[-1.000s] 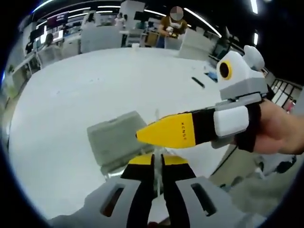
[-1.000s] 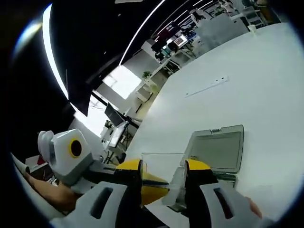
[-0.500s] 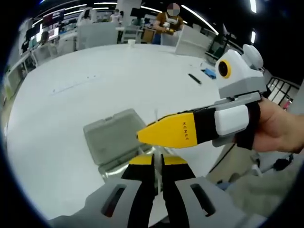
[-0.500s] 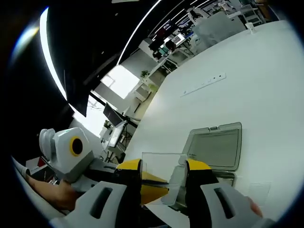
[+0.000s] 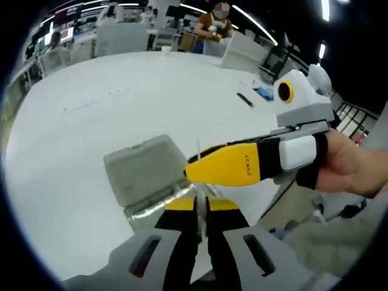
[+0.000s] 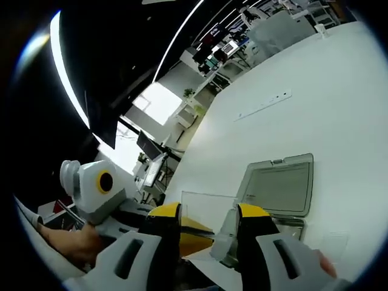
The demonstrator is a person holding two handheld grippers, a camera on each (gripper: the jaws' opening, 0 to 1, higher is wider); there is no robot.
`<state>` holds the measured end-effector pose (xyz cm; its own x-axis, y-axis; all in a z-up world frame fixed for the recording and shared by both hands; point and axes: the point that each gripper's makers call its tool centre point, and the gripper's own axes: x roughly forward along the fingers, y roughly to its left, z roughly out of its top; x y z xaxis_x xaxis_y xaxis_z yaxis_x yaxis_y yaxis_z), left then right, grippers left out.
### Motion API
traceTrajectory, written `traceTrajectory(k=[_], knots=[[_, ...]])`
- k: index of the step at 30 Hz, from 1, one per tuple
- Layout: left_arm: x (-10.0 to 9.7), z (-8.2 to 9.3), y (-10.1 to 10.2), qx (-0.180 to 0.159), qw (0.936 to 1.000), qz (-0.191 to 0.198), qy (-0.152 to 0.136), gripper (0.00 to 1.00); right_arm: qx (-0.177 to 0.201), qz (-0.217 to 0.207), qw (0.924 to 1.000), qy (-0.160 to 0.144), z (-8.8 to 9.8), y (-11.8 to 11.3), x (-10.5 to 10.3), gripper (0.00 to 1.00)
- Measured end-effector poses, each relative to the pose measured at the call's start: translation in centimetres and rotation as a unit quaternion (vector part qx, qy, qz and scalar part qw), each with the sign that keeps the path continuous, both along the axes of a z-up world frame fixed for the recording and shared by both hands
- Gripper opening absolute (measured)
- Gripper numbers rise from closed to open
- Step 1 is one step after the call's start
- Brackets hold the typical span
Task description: Insert the divider into the dual guide fixture by aligning both edges with the guide slots and pushing it downward to the bottom, including one-sided entry, uneven engagement, binding, and posture correction.
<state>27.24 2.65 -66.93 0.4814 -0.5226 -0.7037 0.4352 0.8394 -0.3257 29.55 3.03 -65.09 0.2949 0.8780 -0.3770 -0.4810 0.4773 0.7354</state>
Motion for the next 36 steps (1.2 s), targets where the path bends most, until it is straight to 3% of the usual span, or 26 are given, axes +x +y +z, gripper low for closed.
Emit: traceTrajectory(k=[11, 15, 18, 24, 36], knots=[[-0.3, 0.2, 1.2, -0.013, 0.9995, 0.022, 0.019, 0.01, 0.006, 0.011, 0.9999, -0.009, 0.2, -1.0, -0.4, 0.36], [-0.5, 0.0, 1.6, -0.011, 0.9985, 0.035, 0.041, 0.01, 0.011, 0.018, 0.9996, -0.018, 0.5, -1.1, -0.7, 0.36], [-0.5, 0.0, 2.1, -0.006, 0.9977, 0.044, 0.050, 0.01, 0.009, 0.029, 0.9991, -0.030, 0.5, -1.2, -1.0, 0.36], [-0.5, 0.4, 2.8, -0.028, 0.9947, 0.071, 0.069, 0.01, -0.010, 0.062, 0.9965, -0.055, -0.1, -1.5, -2.2, 0.34], [-1.0, 0.2, 3.7, -0.021, 0.9912, 0.095, 0.090, 0.01, -0.010, 0.106, 0.9887, -0.106, 0.3, -1.4, -3.4, 0.42]])
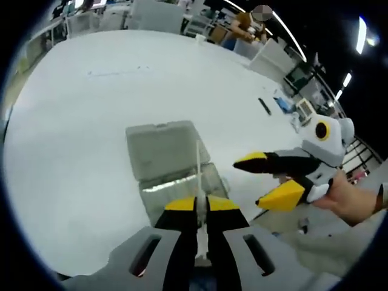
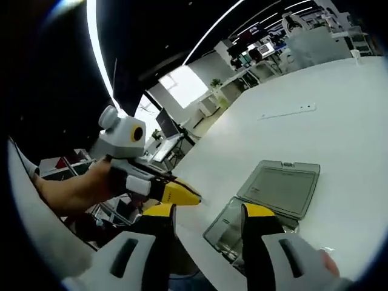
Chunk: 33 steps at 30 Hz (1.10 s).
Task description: Insert the divider into the dual guide fixture by aligning both edges with the guide slots and pushing it downward to the bottom, including one-sided entry, uneven engagement, binding, and posture correction.
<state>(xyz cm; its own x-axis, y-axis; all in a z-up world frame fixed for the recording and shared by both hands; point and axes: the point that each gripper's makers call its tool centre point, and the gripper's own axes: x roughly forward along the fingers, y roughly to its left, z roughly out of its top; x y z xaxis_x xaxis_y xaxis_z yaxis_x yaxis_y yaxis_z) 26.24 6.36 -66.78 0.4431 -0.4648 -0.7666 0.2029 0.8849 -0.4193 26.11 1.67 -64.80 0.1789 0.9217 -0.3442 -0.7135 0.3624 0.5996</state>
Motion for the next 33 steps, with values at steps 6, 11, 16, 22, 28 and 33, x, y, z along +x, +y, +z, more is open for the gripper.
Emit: traceTrajectory(k=[6, 11, 16, 22, 28, 33], knots=[[-0.2, -0.1, 0.1, 0.007, 0.9999, 0.001, 0.012, 0.01, -0.001, 0.018, 0.9994, -0.028, 0.2, 0.0, -0.4, 0.44], [-0.3, -0.6, 0.3, 0.008, 0.9996, 0.005, 0.026, 0.01, -0.016, 0.036, 0.9978, -0.052, 0.0, -0.2, -0.8, 0.46], [-0.5, -0.9, 0.4, 0.011, 0.9992, 0.008, 0.037, 0.01, -0.022, 0.044, 0.9963, -0.070, 0.0, -0.5, -0.9, 0.47], [-0.5, -1.1, 0.4, 0.008, 0.9987, 0.013, 0.049, 0.01, -0.047, 0.065, 0.9916, -0.102, -0.4, -1.1, -1.3, 0.50], [-0.7, -1.5, 0.5, 0.016, 0.9976, 0.020, 0.064, 0.01, -0.055, 0.083, 0.9876, -0.121, -0.5, -1.3, -1.7, 0.52], [-0.8, -1.6, 0.5, 0.019, 0.9971, 0.028, 0.069, 0.01, -0.059, 0.095, 0.9844, -0.136, -0.5, -1.5, -1.8, 0.53]])
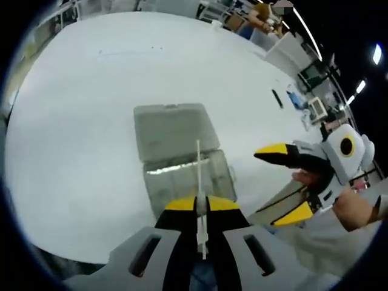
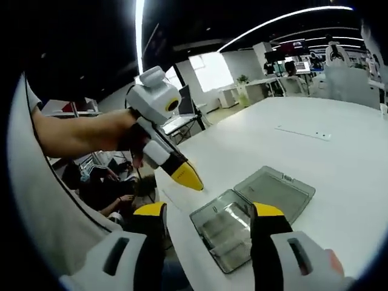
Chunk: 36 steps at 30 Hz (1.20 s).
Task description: Insert the divider into the dual guide fixture by aligning both edges with the guide slots and pushing it downward to the bottom, including one-sided entry, uneven engagement, binding, and posture correction.
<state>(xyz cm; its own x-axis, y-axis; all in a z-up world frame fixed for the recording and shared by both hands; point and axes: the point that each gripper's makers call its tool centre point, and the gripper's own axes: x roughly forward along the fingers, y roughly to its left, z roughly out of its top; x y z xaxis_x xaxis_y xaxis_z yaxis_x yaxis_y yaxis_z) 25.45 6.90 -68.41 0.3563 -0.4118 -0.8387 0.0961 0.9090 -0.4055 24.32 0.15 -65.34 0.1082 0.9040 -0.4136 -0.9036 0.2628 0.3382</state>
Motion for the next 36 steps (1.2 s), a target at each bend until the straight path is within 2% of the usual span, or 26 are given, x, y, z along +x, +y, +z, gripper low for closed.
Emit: traceTrajectory(k=[9, 19, 36], knots=[[-0.3, -0.6, -0.2, 0.004, 0.9995, 0.025, 0.020, 0.01, -0.008, 0.034, 0.9991, -0.025, -0.5, -0.5, -0.3, 0.58], [-0.3, -1.7, -1.3, -0.002, 0.9980, 0.050, 0.037, 0.01, -0.015, 0.073, 0.9959, -0.051, -1.2, -1.8, -0.9, 0.60], [-0.4, -2.9, -1.3, 0.003, 0.9953, 0.082, 0.051, 0.01, -0.013, 0.092, 0.9929, -0.074, -1.6, -2.9, -0.9, 0.62]])
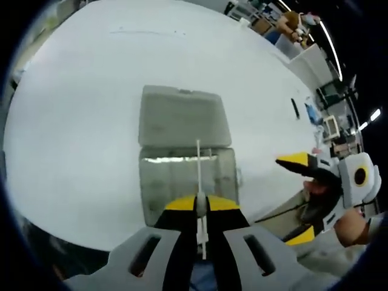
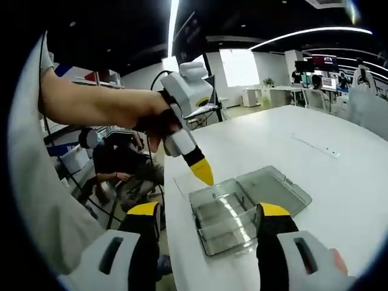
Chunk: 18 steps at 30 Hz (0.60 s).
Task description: Insert the divider into the dual guide fixture by aligning both edges with the guide slots and pushing it downward to the bottom, including one-sided entry, uneven engagement, binding, and posture correction.
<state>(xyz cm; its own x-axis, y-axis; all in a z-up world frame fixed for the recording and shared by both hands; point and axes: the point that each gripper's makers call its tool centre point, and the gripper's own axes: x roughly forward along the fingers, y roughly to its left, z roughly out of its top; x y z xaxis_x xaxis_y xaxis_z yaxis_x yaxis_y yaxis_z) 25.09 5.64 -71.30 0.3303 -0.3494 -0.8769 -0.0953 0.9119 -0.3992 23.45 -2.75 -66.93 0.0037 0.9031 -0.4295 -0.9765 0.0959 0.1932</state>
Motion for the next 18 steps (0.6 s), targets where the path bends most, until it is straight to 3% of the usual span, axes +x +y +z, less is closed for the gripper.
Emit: traceTrajectory(k=[18], knots=[[0.10, -0.90, 0.40, -0.002, 0.9998, 0.020, 0.010, 0.01, -0.010, 0.022, 0.9995, -0.022, -0.66, 0.23, -0.96, 0.63]])
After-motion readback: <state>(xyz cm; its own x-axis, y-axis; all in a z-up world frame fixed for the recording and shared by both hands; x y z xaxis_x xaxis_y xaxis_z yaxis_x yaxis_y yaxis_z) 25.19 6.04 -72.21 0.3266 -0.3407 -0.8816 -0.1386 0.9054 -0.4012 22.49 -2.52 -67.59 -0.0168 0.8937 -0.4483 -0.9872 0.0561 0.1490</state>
